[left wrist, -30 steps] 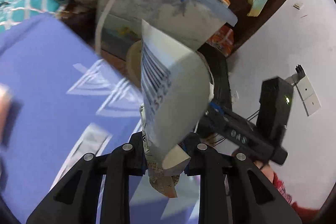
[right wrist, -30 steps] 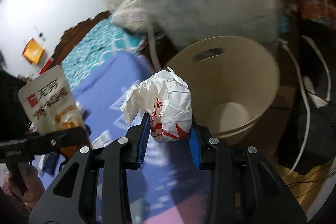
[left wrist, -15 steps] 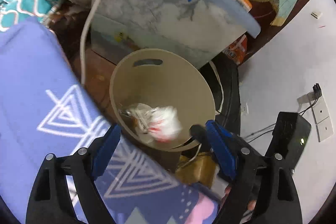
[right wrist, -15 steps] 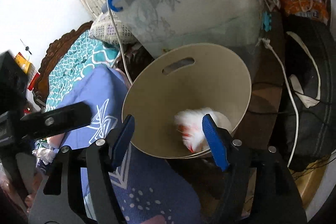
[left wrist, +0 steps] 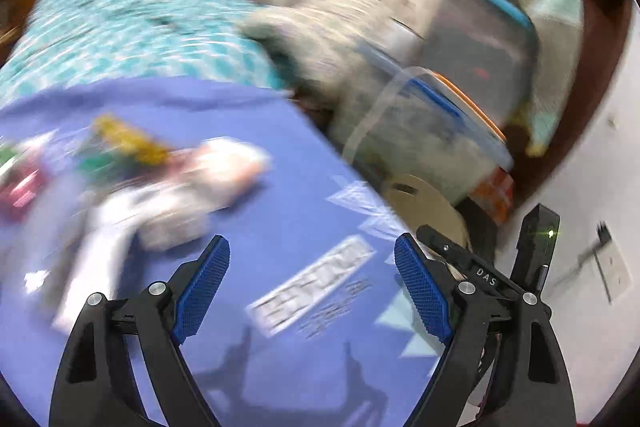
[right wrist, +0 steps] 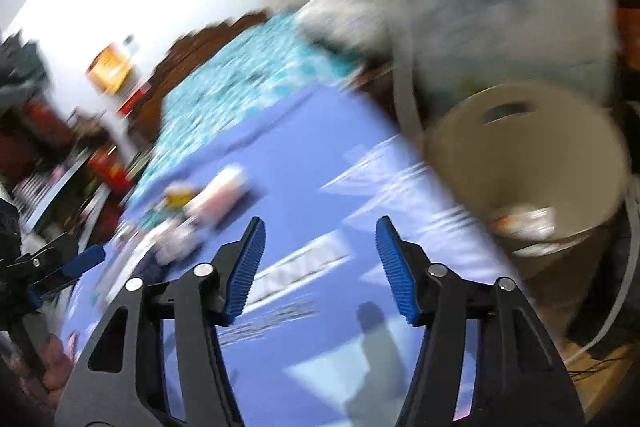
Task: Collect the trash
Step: 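Grasp the white milk carton with the left gripper while the right gripper grasps the crumpled white tissue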
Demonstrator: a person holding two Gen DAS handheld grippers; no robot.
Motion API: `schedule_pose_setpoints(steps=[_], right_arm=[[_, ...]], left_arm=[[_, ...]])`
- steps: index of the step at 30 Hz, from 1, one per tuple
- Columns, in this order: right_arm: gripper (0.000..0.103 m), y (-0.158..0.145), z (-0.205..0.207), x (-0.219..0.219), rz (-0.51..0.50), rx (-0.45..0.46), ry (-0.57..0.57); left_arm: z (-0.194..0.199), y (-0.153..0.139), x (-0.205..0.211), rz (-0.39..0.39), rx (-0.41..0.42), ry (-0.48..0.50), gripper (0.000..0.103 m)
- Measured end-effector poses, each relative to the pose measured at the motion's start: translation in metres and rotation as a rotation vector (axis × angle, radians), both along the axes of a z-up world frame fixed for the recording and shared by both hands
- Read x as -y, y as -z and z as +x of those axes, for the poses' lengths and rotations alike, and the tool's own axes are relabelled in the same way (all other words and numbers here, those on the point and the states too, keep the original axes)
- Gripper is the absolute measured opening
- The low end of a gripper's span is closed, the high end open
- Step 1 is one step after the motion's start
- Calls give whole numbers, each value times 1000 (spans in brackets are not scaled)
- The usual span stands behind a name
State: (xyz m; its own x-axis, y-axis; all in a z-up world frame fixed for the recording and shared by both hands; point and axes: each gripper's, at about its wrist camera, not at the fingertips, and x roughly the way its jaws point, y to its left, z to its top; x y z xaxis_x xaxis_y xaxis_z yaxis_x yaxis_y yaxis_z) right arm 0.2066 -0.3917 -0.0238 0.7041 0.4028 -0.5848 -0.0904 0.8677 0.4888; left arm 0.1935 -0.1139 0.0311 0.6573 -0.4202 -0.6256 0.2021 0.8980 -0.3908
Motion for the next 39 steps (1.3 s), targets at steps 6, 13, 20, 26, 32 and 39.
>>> schedule_pose_setpoints(steps=[6,13,20,26,32,39], right_arm=[[57,11,5,-123,25,-61,-218],[61,7,36,-212,-130,-19,-278],[55,34,86,-224,-104,-122,-314],[49,23,31,-200,-85,-72,-342],[50,9,-27,-176,-70,-7,-394],[51,29,-34,-152,-89,-46,-342]], left_arm=[[-53,14,-121,-56,-46,-255,80],[-96,27,-195,-70,-62,-404,79],[-94,33,-163,-39,-43,-259,78],[-71,39,-124,-3,-48,-151,78],[-50,50,-95,0,-88,-92,78],[-14,60,-70,197,-77,-136,78]])
